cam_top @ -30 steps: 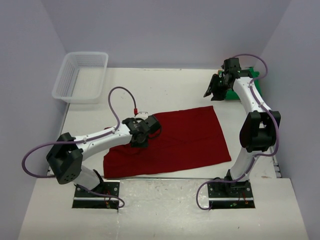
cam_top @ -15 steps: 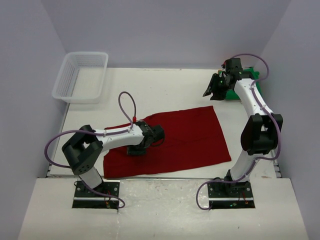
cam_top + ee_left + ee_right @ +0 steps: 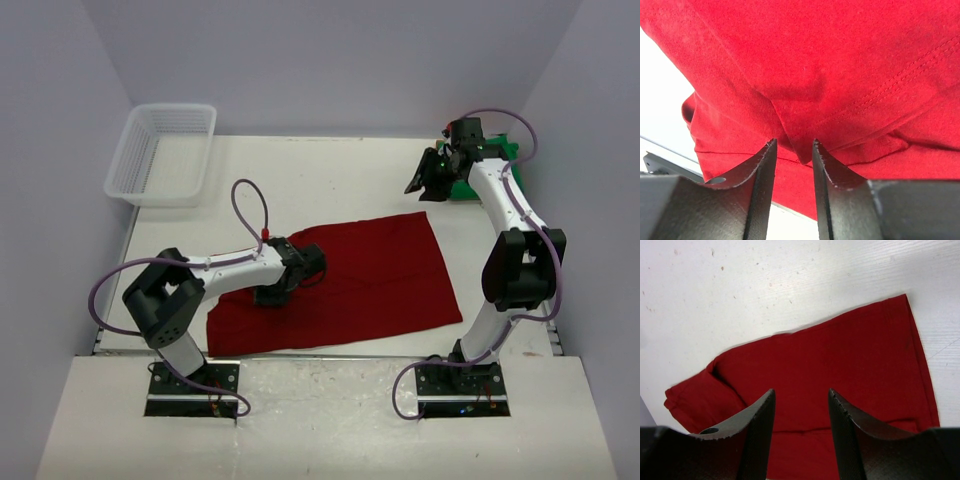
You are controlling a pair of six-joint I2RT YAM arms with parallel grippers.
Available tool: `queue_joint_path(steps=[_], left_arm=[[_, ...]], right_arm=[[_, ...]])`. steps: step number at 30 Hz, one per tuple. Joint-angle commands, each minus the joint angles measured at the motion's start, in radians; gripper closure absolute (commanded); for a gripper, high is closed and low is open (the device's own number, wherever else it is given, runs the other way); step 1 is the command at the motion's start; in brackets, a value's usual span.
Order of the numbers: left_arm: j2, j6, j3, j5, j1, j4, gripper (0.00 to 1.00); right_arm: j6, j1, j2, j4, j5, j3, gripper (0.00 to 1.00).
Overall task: Fold and stack the t-shirts
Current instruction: Grap the side of the flattened tshirt furthest away from the robot with both arms
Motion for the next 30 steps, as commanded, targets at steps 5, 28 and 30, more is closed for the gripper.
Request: queue_joint_path(steps=[5, 28, 30], left_arm=[[0.006, 0.032, 0.01, -0.003, 0.013, 0.053, 0.68], [-0.022, 0.049, -0.04, 0.078, 0.013, 0.098, 0.75], [-0.019, 0.055, -0.041, 0.086, 0.013, 0.105, 0.77]], right_arm=[[-0.019, 0.0, -0.052, 0.017, -0.025, 0.008, 0.52], [-0.022, 0.0, -0.051, 0.02, -0.034, 0.006, 0.52], [-0.024, 0.0, -0.049, 0.017, -0.036, 0.006, 0.52]])
